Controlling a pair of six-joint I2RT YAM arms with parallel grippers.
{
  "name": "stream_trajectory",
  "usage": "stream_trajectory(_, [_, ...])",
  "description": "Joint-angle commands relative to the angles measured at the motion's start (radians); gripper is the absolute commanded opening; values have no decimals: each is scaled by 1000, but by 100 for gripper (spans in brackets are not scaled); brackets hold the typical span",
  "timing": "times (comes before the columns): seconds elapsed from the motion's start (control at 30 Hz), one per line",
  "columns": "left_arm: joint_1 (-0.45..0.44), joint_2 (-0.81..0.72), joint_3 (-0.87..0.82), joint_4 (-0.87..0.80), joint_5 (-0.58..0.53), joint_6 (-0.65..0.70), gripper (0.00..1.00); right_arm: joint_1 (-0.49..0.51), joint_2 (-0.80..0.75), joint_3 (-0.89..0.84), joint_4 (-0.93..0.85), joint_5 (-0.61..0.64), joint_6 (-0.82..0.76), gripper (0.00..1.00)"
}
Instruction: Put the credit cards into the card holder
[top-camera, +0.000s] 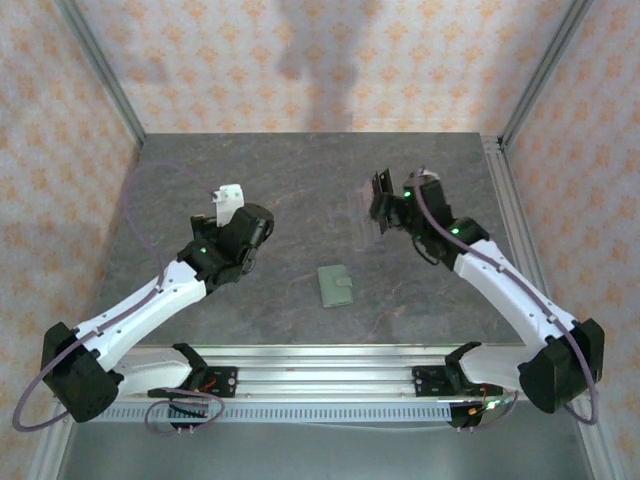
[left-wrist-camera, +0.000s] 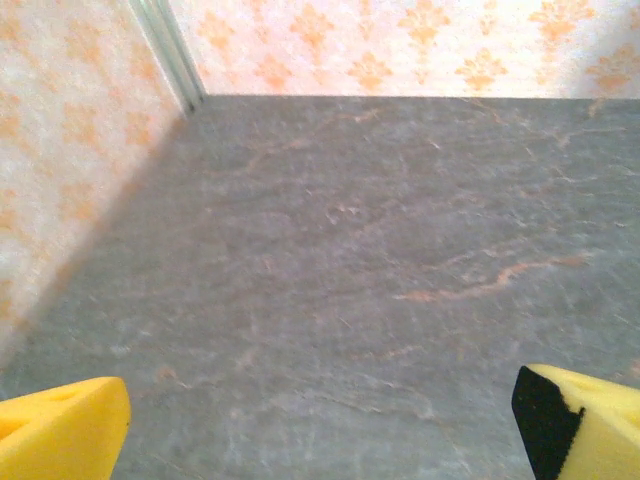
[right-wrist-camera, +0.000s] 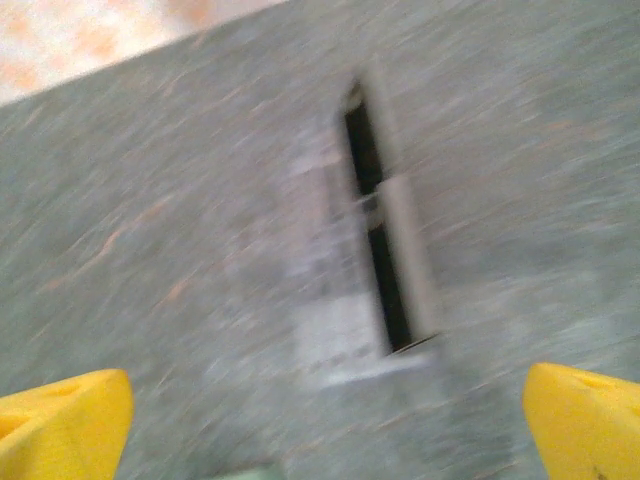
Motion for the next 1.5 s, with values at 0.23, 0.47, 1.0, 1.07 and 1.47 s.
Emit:
stream_trajectory(0.23, [232, -55, -155, 319, 78, 239, 100, -347, -52, -187, 204, 95, -28, 99])
stream_trajectory(0.47, [398, -94, -358, 549, 246, 314, 100, -392, 50, -320, 416, 182, -93, 99])
stream_trajectory(1.0, [488, 209, -505, 1060, 450, 413, 100, -399, 202, -578, 1020, 77, -371, 100])
stream_trajectory(1.07, [497, 278, -492, 1103, 508, 418, 100, -402, 207, -611, 1122, 35, -400, 100])
stream_trajectory(1.47, [563, 344, -514, 1189, 634, 386, 100, -430, 356, -648, 1325, -39, -372, 100])
